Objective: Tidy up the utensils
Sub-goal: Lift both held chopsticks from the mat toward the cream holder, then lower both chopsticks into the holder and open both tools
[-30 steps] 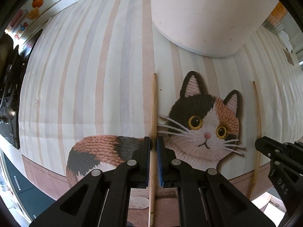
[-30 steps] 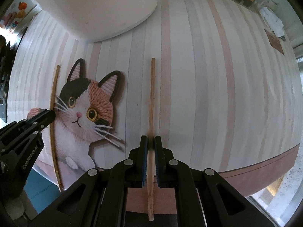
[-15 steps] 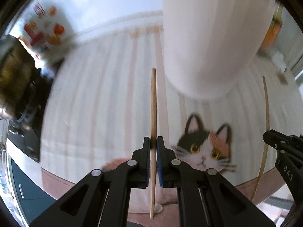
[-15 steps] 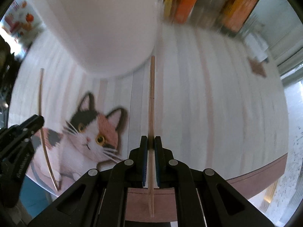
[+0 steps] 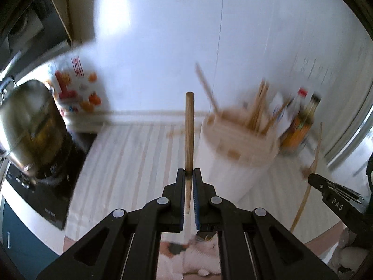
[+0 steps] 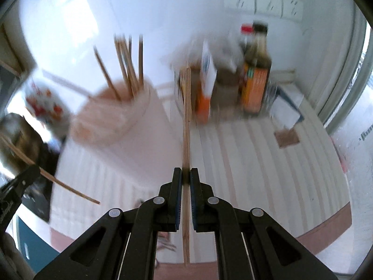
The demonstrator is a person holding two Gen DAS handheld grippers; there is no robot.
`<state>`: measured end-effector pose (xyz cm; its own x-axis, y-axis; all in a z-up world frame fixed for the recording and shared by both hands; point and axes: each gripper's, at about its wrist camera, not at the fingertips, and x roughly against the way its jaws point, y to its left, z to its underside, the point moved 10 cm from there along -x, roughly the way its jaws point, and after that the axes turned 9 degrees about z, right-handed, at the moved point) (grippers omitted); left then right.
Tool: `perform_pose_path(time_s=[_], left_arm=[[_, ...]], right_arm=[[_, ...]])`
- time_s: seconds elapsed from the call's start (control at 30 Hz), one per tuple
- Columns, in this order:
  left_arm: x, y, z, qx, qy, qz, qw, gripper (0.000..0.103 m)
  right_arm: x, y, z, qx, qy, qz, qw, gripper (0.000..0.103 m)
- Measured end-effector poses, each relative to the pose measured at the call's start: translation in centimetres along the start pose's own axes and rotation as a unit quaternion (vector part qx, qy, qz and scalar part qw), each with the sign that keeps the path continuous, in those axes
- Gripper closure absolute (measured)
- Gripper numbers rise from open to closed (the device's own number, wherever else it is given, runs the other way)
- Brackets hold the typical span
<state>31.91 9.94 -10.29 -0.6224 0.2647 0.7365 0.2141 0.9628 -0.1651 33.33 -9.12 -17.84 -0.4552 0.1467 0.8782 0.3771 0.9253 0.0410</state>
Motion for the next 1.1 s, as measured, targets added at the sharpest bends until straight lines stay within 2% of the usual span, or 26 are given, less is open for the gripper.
perform_pose_path(time_s=[0.23,0.43,0.53,0.77,0.97,1.1], left_arm=[[5.7,-1.4,-6.9,0.002,-0.068,0.038,0.997,0.099],[6.7,-2.1,-12.0,0.003,-0.089,0.065,0.9939,0.099],[5.4,-3.0,-13.5,-0.001,-0.079,0.075,0.994,0.099],[-1.5,-4.8,-15.3,-0.016,-0.029,0.082,0.9961,0.099],[-6.4,-5.3,-15.2,-0.019,0.002,0.073,0.9971,0.099],[-8.1,-5.0,-14.6,-0.014,0.015,0.07,0.9973,0.099]], right_arm=[[6.1,0.4,-7.9,-0.036,-0.07,-0.05,0.996,0.096],[8.3,1.6,-13.8,-0.056,-0.109,-0.076,0.99,0.096],[8.0,2.1,-16.0,-0.069,-0.122,-0.08,0.987,0.096],[4.6,3.4,-19.2,-0.099,-0.141,-0.074,0.982,0.096],[0.5,4.9,-19.5,-0.104,-0.137,-0.076,0.982,0.096],[-0.9,5.8,-19.1,-0.098,-0.144,-0.076,0.982,0.096]])
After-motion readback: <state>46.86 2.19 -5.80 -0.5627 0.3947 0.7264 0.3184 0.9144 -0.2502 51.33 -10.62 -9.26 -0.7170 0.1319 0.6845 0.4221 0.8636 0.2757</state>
